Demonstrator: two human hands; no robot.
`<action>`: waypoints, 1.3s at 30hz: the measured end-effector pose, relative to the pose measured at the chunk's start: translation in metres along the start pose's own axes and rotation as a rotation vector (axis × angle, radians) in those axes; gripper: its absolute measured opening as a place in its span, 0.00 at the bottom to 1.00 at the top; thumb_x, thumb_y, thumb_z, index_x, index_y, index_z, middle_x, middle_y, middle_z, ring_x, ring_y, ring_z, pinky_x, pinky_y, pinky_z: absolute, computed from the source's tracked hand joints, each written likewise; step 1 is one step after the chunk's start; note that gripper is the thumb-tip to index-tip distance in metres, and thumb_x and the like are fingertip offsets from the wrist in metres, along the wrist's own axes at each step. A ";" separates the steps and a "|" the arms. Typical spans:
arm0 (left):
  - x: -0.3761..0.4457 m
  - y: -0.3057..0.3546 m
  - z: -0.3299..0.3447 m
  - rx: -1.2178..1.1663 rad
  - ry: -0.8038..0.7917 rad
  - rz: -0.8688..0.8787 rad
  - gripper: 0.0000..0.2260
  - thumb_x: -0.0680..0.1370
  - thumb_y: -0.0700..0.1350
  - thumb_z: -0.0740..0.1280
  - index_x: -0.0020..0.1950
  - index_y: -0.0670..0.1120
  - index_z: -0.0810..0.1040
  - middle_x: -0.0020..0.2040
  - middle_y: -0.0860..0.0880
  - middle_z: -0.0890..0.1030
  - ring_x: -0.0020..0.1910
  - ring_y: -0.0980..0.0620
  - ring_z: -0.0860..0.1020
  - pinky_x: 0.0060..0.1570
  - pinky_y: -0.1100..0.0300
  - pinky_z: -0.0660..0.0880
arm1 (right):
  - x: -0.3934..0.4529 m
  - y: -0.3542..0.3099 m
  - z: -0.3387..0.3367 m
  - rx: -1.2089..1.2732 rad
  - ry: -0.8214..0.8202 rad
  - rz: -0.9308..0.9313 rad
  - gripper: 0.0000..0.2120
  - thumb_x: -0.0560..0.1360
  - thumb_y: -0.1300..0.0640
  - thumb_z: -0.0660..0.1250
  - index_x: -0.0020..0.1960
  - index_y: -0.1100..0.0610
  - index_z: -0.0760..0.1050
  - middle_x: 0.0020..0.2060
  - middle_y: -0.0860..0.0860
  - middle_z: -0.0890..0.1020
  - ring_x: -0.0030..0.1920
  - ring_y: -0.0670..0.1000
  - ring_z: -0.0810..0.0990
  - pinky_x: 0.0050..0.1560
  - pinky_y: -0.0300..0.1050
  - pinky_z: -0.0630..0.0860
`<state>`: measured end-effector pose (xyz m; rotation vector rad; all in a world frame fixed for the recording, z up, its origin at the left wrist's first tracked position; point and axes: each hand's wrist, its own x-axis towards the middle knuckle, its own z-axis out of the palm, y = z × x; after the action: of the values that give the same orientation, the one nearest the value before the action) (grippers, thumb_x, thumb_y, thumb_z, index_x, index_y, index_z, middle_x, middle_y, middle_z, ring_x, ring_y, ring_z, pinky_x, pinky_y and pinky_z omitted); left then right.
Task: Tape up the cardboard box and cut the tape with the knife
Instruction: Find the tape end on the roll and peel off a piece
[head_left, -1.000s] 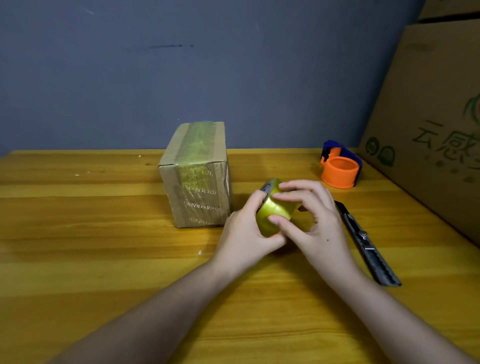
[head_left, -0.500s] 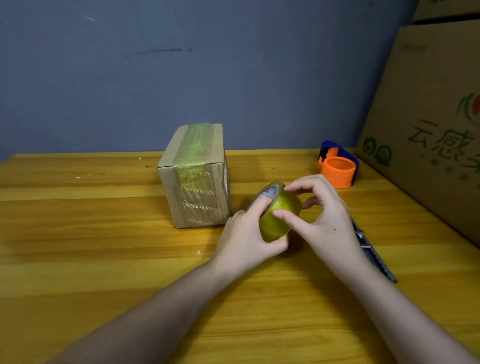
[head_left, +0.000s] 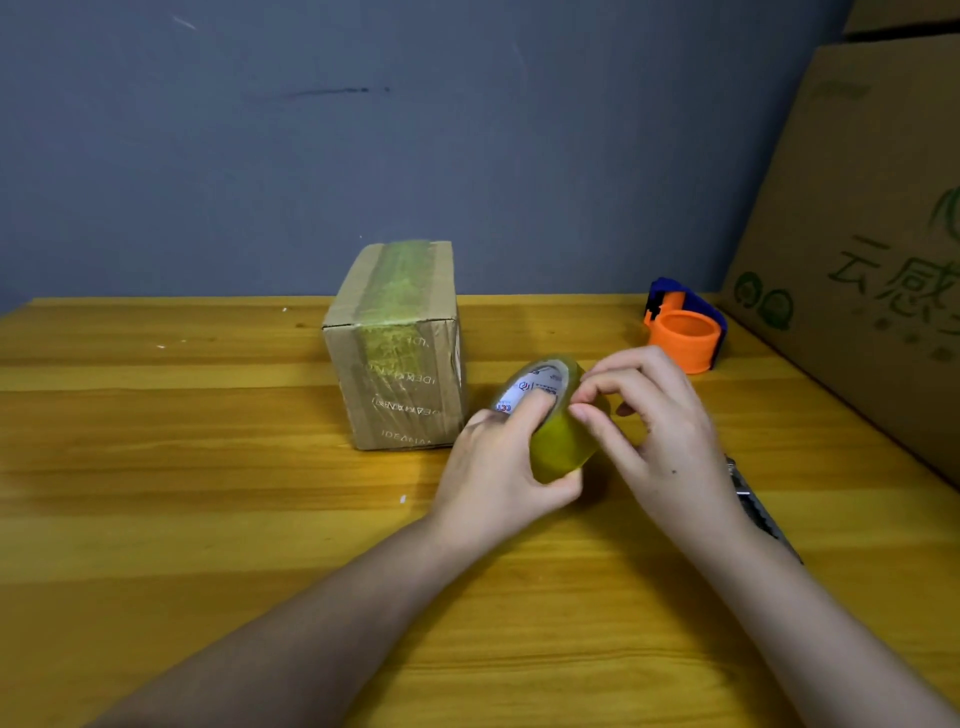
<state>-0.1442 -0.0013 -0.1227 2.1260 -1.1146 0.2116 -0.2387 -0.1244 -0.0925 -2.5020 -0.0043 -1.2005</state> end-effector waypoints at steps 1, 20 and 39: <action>0.000 0.001 0.002 0.028 0.080 0.067 0.20 0.66 0.56 0.68 0.54 0.49 0.73 0.41 0.48 0.82 0.40 0.43 0.79 0.41 0.65 0.66 | 0.000 0.000 0.001 -0.030 -0.002 -0.004 0.08 0.76 0.52 0.63 0.48 0.56 0.77 0.49 0.49 0.76 0.51 0.48 0.74 0.52 0.43 0.73; 0.000 0.000 0.001 -0.060 0.171 0.190 0.18 0.64 0.58 0.62 0.49 0.52 0.66 0.35 0.47 0.80 0.37 0.40 0.78 0.37 0.64 0.62 | 0.000 0.002 0.001 0.208 -0.017 0.055 0.10 0.71 0.54 0.71 0.51 0.54 0.77 0.50 0.46 0.75 0.55 0.45 0.75 0.50 0.40 0.73; -0.001 0.005 -0.004 -0.150 0.166 0.084 0.20 0.64 0.60 0.63 0.53 0.57 0.66 0.34 0.51 0.77 0.39 0.41 0.80 0.37 0.55 0.76 | -0.001 -0.008 0.004 -0.165 -0.009 -0.167 0.08 0.77 0.55 0.64 0.47 0.60 0.77 0.46 0.53 0.79 0.47 0.53 0.76 0.50 0.41 0.71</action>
<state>-0.1476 0.0003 -0.1172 1.8959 -1.0877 0.3270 -0.2377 -0.1158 -0.0924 -2.6953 -0.1239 -1.3028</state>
